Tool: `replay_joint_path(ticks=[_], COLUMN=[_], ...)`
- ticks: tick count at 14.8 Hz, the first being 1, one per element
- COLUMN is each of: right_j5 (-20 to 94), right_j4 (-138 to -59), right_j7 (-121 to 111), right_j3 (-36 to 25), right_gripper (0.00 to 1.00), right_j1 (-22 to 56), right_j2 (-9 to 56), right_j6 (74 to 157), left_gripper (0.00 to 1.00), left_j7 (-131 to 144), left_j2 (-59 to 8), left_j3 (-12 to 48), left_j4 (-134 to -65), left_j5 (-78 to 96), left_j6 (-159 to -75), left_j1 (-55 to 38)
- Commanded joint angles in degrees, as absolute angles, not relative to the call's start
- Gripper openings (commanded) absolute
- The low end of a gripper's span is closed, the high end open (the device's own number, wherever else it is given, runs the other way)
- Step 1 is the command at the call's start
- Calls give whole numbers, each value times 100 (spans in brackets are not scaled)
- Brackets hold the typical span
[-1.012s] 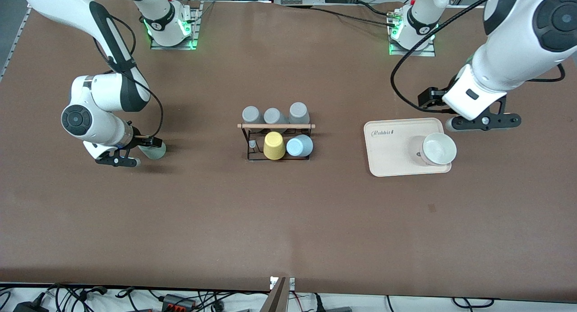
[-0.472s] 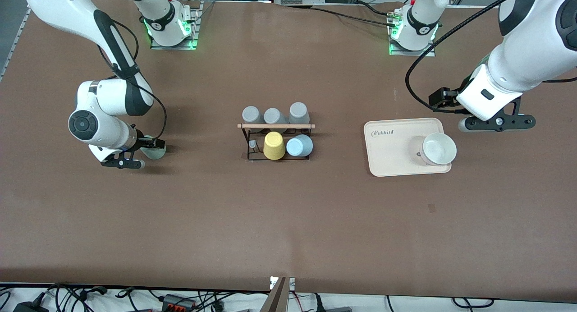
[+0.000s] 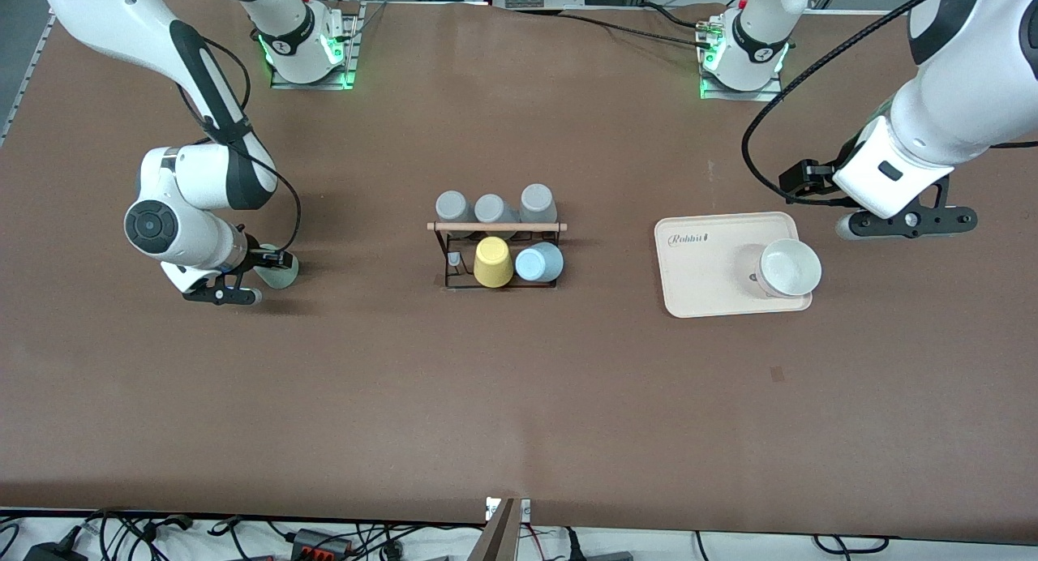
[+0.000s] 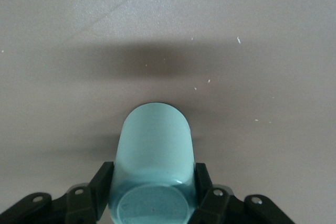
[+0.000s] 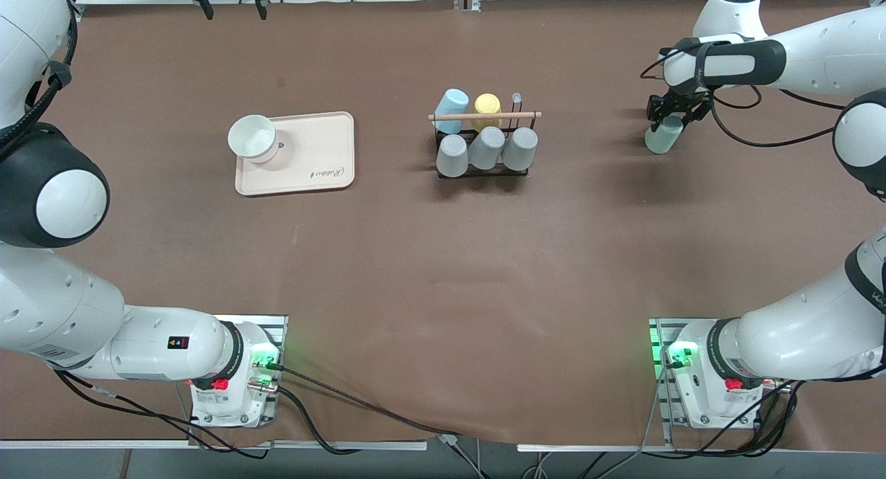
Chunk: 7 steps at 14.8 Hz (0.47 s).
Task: Hang scattered cups on rack with three cups
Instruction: 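Close the right gripper around the mint-green cup, then lift the mint-green cup and carry it to the rack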
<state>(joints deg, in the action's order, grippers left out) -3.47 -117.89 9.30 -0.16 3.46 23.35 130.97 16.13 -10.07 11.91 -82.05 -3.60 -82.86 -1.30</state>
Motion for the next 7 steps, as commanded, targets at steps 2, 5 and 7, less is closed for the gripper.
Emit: replay_joint_path(ticks=[2, 5, 7], right_j5=[-413, -352, -334], right_j4=[-11489, -10157, -9085], right_j7=[791, 800, 791], right_j3=[9, 175, 184], right_gripper=[32, 29, 29], right_j1=[378, 693, 1070], right_j2=[2224, 2276, 2547], right_j6=[12747, 11308, 10489], left_gripper=[100, 100, 100], left_j7=[1450, 1441, 1441], left_j2=[-861, -817, -817], left_j3=[1265, 1266, 1204], left_j4=[-8218, -8218, -8218], left_j5=[-439, -404, -247], left_j6=[-8384, -8402, -8402], left_j1=[-26, -9, 0])
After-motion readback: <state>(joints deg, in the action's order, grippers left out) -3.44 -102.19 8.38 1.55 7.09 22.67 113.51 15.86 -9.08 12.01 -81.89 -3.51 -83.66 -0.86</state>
